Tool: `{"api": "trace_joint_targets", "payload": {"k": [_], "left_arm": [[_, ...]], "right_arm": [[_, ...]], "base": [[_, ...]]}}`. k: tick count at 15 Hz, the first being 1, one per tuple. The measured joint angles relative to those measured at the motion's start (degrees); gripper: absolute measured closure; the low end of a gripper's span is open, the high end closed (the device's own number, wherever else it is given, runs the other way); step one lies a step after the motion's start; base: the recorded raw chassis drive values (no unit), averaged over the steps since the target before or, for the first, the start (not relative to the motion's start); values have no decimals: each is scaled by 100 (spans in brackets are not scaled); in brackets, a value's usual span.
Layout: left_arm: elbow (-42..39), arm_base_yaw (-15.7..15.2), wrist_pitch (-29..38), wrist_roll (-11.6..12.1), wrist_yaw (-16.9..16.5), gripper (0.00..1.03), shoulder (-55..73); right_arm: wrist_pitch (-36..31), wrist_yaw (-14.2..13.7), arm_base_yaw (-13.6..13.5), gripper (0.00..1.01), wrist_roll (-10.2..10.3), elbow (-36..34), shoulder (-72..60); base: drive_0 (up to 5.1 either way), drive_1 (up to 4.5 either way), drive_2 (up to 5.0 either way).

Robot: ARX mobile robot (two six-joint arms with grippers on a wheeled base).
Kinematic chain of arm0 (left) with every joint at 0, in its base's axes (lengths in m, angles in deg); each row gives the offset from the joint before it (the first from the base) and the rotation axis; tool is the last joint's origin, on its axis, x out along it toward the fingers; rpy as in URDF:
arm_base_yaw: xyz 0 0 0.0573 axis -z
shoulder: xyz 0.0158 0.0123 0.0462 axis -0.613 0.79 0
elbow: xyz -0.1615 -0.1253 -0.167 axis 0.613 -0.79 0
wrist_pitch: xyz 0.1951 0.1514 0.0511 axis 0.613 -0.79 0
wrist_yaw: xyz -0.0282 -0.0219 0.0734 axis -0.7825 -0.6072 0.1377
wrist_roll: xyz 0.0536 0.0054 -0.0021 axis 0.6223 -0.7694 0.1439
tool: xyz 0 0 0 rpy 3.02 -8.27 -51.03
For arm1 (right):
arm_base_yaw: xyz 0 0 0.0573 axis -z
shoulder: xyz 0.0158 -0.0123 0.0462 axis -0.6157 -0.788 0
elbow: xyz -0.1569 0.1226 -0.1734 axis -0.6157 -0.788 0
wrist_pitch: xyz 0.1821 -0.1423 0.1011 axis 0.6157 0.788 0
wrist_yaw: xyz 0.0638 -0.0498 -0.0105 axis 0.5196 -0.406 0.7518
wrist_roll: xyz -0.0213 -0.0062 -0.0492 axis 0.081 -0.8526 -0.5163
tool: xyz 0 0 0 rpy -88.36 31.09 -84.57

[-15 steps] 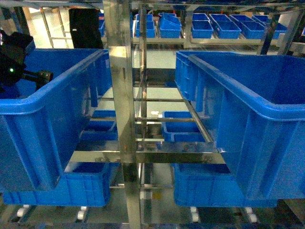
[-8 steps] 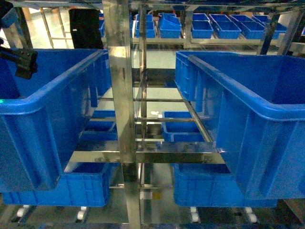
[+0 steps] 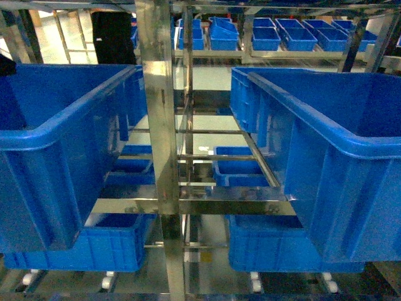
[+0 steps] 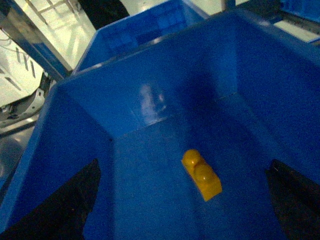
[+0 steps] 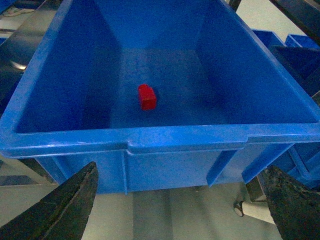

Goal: Sort and place red and yellow blocks in left bins

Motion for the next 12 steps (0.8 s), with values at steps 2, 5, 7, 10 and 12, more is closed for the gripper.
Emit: {"api": "trace_joint_targets", "payload": {"k": [2,5,7,10,12], "left_arm": [[-127,-28,-173,-146,-291,5,-247],[-245,-74,-299,-319,-522,5,-455],[-219,-133,-334,-487,-636,5,-608],[-411,-164,-236,-811,-671,5,-807],[-997,-221,308,-933,-647,5,-1408]], "right_arm": [[0,2,0,3,0,0,0],[0,0,0,3,0,0,0],[0,2,0,3,0,0,0],[0,0,0,3,0,0,0],[0,0,0,3,0,0,0]], "base": [[0,0,0],[0,0,0],[0,0,0],[0,0,0],[0,0,0]]}}
